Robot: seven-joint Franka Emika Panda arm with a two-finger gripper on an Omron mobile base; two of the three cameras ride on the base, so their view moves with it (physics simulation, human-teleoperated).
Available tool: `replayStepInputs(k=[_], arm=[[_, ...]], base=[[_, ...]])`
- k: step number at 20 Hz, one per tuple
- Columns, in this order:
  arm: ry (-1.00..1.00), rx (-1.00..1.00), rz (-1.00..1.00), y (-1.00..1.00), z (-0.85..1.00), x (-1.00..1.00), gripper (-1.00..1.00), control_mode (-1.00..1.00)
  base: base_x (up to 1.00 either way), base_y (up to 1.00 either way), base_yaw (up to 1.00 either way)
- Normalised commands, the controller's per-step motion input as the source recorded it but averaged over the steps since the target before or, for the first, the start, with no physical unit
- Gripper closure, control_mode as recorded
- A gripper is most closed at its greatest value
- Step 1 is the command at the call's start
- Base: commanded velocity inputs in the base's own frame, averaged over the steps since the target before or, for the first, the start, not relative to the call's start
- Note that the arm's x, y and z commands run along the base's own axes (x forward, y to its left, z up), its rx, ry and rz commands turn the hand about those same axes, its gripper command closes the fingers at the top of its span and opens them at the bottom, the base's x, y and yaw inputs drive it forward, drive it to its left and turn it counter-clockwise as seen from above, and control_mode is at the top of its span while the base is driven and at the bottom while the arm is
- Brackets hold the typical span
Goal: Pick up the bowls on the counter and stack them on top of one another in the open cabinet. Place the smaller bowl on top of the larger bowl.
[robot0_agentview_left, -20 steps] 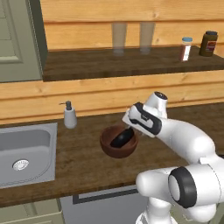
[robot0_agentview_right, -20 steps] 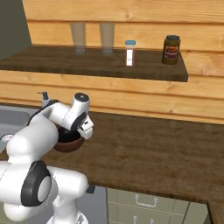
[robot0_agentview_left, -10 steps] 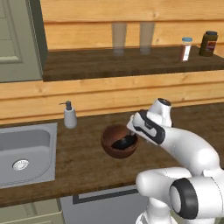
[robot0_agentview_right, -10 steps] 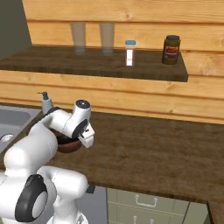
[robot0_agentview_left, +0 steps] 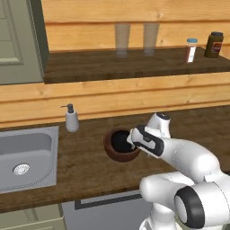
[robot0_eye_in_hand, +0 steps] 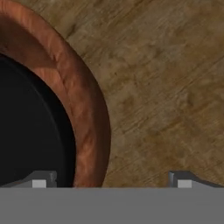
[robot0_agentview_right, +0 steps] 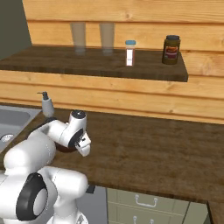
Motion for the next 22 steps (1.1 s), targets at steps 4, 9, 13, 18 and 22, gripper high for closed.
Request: replayStepInputs(k=[4,9,13,18,22], arm=[[0.03,0.00,0.00,0.20,-0.35,0.00,-1.00,-1.00],[0.00,0.00,0.00,0.19,-0.15,0.00,1.00,-1.00],[0.00,0.00,0.00,0.00,0.00,0.00,1.00,-1.00],[0.00,0.00,0.00,0.00,0.00,-0.03,1.00,-1.00],[-0.10,0.01,0.00,0.00,0.11,-0.43,1.00,-1.00]], base=[[0.00,0.00,0.00],[0.00,0.00,0.00],[0.00,0.00,0.00],[0.00,0.00,0.00],[0.00,0.00,0.00]])
